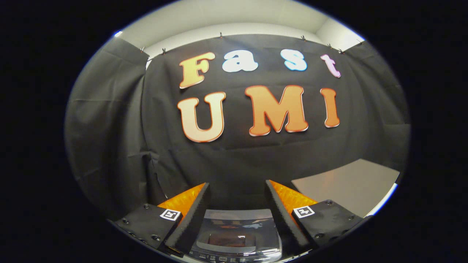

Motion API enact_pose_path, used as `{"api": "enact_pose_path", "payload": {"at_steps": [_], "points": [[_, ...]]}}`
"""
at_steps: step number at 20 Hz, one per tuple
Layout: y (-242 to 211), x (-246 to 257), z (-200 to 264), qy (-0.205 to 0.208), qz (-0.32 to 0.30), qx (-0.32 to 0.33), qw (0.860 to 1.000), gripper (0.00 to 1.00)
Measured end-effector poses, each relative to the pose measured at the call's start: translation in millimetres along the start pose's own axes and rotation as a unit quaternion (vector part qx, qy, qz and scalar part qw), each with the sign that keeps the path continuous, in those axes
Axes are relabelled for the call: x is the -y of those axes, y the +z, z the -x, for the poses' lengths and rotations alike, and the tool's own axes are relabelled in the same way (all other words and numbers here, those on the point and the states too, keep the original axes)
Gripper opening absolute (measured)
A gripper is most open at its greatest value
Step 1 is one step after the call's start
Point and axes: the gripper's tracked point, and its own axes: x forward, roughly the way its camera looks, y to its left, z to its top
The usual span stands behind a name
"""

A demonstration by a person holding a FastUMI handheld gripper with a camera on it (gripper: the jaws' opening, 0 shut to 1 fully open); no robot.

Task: Put the clothes into the washing machine and then close the washing machine lid.

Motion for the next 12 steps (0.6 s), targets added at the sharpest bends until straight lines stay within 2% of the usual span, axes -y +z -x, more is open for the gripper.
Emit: {"api": "enact_pose_path", "payload": {"at_steps": [3,6,12], "points": [[30.3,34.0,31.4,-0.008,-0.006,0.014,1.000,0.96],[74.7,94.9,88.5,-0.016,0.006,0.038,0.999,0.96],[117.6,208.2,176.8,-0.056,0.036,0.057,0.996,0.96]]}}
